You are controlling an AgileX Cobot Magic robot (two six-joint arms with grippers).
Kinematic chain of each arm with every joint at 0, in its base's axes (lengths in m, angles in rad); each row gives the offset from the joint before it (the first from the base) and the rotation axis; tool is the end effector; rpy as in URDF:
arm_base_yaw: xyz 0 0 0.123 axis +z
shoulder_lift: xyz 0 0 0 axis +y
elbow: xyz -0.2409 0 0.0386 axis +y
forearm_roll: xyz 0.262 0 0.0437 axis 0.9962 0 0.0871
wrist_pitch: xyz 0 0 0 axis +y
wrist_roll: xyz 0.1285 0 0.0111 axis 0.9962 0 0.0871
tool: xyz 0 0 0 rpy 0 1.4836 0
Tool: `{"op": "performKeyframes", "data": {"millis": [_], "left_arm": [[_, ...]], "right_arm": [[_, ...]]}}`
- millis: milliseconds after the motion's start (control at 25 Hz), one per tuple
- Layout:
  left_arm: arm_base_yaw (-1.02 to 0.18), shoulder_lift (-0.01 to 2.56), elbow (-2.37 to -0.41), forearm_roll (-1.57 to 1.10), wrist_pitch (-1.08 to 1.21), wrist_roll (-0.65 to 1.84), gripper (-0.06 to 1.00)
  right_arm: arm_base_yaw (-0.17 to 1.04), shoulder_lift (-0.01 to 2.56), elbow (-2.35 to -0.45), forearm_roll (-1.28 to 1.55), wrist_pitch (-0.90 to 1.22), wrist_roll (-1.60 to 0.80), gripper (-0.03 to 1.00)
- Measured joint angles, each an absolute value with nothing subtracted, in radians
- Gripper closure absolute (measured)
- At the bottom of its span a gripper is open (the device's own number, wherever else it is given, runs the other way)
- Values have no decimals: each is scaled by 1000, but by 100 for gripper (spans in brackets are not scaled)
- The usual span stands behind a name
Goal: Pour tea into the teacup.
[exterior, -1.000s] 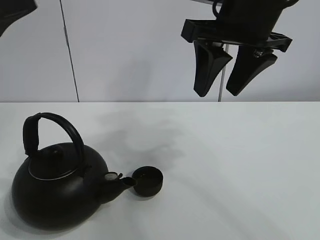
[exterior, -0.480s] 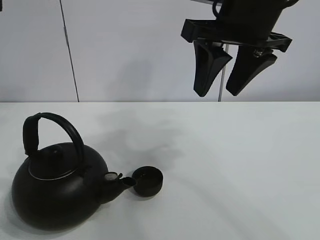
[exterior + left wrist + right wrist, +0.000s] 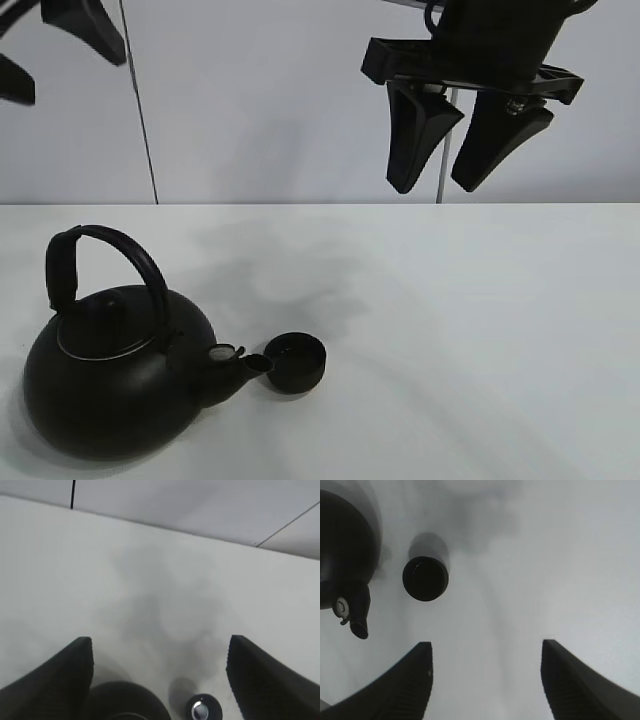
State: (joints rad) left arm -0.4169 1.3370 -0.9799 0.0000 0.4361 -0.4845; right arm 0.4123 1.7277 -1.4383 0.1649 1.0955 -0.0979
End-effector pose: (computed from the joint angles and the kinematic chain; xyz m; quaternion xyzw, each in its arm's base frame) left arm 0.3114 -0.1379 0.2319 -0.0307 0.9074 -0.1825 0.3772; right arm 0.3354 0.1673 0.1993 -0.2227 0.9623 0.0980 0.1218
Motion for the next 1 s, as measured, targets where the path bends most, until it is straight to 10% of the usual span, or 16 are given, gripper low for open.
{"op": "performKeyframes", "data": {"millis": [1000], "left_arm": [[-417, 1586, -1201, -356, 729, -106, 40]], "right_arm": [[412, 1728, -1438, 168, 1083, -98, 54]]}}
